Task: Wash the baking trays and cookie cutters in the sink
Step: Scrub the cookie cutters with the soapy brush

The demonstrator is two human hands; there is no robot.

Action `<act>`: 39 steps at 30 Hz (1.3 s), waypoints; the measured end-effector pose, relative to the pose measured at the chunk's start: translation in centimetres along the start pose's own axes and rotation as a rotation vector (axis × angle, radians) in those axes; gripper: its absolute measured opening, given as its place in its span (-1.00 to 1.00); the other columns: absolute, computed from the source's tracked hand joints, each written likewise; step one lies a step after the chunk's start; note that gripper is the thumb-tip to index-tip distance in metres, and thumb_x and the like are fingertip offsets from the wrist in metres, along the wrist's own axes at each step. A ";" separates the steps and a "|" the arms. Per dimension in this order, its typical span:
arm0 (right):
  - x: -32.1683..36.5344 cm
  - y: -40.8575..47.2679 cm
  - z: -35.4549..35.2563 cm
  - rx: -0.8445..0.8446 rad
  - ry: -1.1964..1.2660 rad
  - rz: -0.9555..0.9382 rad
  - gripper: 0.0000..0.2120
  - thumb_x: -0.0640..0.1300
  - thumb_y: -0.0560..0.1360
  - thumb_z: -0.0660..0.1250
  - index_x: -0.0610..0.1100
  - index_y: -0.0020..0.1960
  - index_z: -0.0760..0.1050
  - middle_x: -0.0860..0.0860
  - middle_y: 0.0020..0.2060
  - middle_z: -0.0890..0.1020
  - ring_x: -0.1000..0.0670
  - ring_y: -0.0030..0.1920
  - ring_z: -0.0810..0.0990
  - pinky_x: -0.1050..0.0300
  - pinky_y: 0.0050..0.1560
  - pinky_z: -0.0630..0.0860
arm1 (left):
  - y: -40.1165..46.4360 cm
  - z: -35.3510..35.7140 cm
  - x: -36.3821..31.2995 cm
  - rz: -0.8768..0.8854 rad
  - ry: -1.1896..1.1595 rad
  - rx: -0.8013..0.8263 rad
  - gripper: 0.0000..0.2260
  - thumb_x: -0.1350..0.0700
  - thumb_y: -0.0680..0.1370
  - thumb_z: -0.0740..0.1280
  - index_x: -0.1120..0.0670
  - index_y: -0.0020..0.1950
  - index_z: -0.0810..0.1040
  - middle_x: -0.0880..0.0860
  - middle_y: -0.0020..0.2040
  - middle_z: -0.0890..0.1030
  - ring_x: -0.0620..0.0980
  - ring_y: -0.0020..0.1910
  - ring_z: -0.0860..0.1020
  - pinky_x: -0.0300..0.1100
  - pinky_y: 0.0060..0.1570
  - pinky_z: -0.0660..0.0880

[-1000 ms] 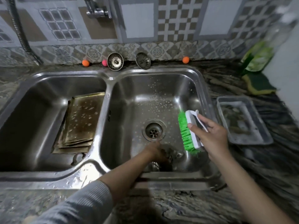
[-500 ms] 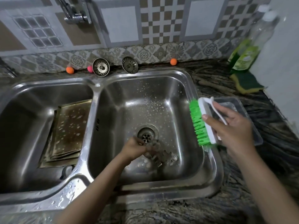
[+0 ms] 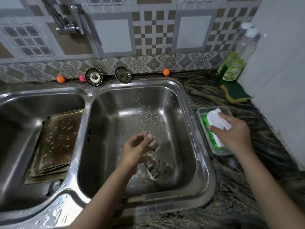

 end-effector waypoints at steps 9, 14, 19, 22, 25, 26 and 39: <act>2.9 -1.2 -2.0 -0.093 0.089 -0.085 -0.45 -0.14 0.35 0.55 -0.14 0.31 0.52 -0.05 0.25 0.57 0.04 0.23 0.49 -0.08 0.20 0.53 | -0.6 0.0 -1.1 -0.096 -0.230 0.057 -0.52 0.02 0.29 0.48 0.10 0.17 0.52 0.12 -0.13 0.55 0.05 -0.17 0.54 0.06 -0.04 0.58; 6.0 -2.8 -0.8 -0.063 0.262 -0.082 -0.42 -0.13 0.31 0.57 -0.06 0.30 0.53 0.05 0.21 0.56 0.07 0.16 0.53 0.11 0.10 0.58 | -0.6 -0.8 -2.3 -0.053 -0.274 0.084 -0.51 0.06 0.34 0.43 0.01 0.27 0.48 0.12 -0.03 0.59 0.19 -0.07 0.58 -0.04 -0.25 0.60; 7.9 -5.0 4.0 0.210 0.395 -0.002 -0.40 -0.09 0.28 0.55 0.02 0.30 0.50 0.00 0.18 0.60 -0.06 0.04 0.65 -0.05 -0.19 0.67 | -1.0 -0.5 -2.4 -0.040 -0.259 0.163 -0.52 0.14 0.35 0.41 -0.06 0.27 0.51 0.07 -0.12 0.64 -0.01 -0.26 0.61 -0.06 -0.18 0.58; 8.2 -6.2 7.2 0.354 0.489 0.052 -0.43 -0.06 0.26 0.58 0.08 0.25 0.53 0.03 0.14 0.63 -0.04 0.03 0.65 -0.02 -0.16 0.66 | -1.3 0.0 -1.9 -0.073 -0.301 0.201 -0.55 0.03 0.39 0.37 -0.02 0.29 0.52 0.16 0.05 0.55 0.05 -0.15 0.49 -0.02 -0.11 0.60; 7.9 -7.0 9.9 0.387 0.619 0.171 -0.50 -0.10 0.25 0.60 0.13 0.16 0.59 -0.02 0.09 0.66 -0.07 0.01 0.67 0.03 -0.17 0.64 | -1.4 0.3 -1.6 -0.054 -0.348 0.190 -0.58 0.10 0.48 0.31 0.09 0.35 0.48 0.15 0.00 0.57 0.04 -0.18 0.49 -0.06 -0.20 0.59; 7.8 -7.3 10.5 0.385 0.652 0.203 -0.52 -0.13 0.26 0.60 0.12 0.13 0.60 -0.04 0.08 0.66 -0.08 0.00 0.67 0.02 -0.15 0.64 | -1.4 0.4 -1.6 -0.051 -0.366 0.178 -0.61 0.14 0.51 0.29 0.11 0.35 0.48 0.17 0.00 0.59 0.06 -0.18 0.54 -0.07 -0.22 0.59; 7.6 -5.5 12.4 0.243 0.649 0.332 -0.49 -0.15 0.29 0.59 -0.03 0.22 0.57 -0.08 0.05 0.67 0.01 -0.16 0.66 0.15 -0.23 0.61 | -1.8 -0.2 -0.1 -0.068 -0.400 0.102 -0.65 0.21 0.47 0.33 0.15 0.26 0.54 0.16 -0.02 0.62 0.06 -0.14 0.60 -0.01 -0.15 0.57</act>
Point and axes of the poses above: each hand's wrist, its own y-axis towards the middle knuckle, its own z-axis out of the palm, x = y × z, the point moved 1 cm from there along y, towards the middle knuckle
